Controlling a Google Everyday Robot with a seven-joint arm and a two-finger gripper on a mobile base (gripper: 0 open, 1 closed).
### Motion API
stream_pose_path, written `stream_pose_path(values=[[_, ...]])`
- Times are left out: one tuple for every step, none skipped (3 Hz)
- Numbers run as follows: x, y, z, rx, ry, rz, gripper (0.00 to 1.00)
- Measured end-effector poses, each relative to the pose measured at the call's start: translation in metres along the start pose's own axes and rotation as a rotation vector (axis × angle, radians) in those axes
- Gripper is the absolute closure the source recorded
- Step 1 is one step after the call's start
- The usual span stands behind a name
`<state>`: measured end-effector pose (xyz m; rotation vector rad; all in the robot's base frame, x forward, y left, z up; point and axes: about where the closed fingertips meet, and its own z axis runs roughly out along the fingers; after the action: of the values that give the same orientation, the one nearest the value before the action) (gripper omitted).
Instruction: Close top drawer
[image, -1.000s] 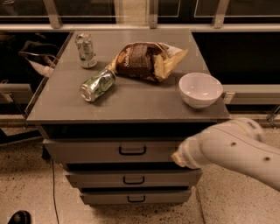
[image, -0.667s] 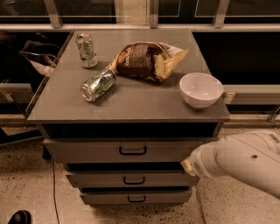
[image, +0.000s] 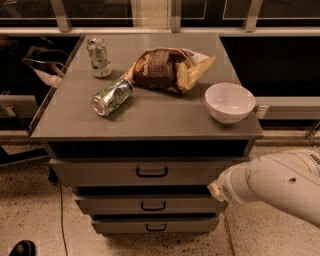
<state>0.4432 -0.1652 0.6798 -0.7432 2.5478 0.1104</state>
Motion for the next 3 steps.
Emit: stream_pose_path(values=[[0.0,0.0,0.0,0.0,0.0,0.0,0.37],[0.0,0.0,0.0,0.0,0.0,0.0,0.06],[0.0,0.0,-0.0001,0.0,0.0,0.0,0.0]])
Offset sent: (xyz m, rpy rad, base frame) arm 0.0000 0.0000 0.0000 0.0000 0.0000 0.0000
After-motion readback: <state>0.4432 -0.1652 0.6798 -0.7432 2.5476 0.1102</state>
